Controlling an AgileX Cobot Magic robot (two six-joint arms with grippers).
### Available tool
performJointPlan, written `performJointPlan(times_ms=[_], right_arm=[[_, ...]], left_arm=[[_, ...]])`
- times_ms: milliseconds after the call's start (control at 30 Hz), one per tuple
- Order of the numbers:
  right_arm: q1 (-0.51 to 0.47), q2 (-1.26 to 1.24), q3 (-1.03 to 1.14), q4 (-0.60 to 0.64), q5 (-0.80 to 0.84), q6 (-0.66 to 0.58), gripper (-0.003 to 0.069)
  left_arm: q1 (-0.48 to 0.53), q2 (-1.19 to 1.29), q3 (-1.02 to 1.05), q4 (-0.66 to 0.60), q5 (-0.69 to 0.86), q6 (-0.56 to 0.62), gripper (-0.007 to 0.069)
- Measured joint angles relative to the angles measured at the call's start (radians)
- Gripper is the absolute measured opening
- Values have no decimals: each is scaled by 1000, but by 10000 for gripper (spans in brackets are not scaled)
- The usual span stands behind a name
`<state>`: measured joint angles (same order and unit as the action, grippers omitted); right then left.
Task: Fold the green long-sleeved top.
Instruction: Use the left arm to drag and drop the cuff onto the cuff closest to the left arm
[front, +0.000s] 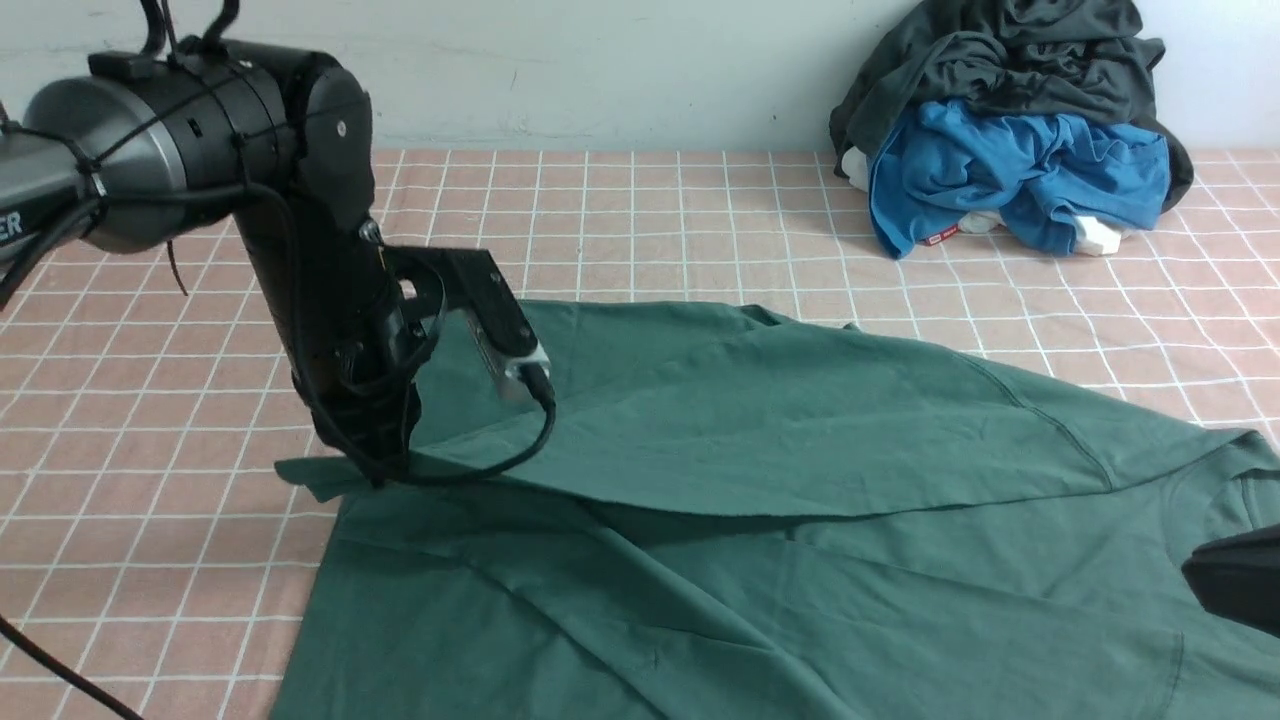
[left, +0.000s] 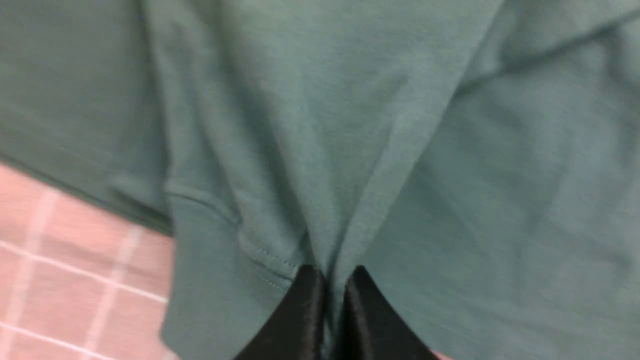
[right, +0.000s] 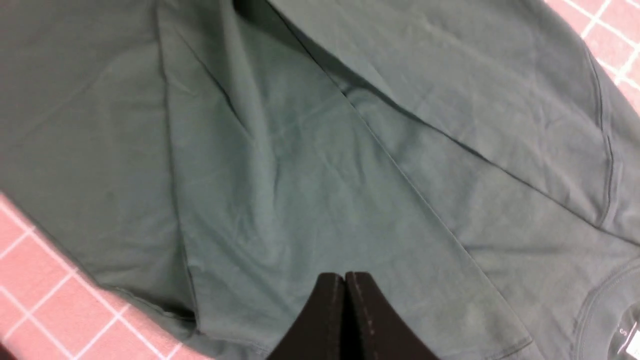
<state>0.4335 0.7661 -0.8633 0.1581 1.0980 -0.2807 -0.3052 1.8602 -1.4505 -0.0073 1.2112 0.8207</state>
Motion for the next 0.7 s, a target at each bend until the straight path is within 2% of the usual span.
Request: performJointPlan(times_ms=[333, 700], right_arm=[[65, -47, 0, -4, 59, 0, -14], [65, -48, 0, -4, 72, 0, -14]], left_arm=[[-84, -14, 135, 7, -6, -94, 16], [-87, -14, 137, -128, -7, -107, 16]])
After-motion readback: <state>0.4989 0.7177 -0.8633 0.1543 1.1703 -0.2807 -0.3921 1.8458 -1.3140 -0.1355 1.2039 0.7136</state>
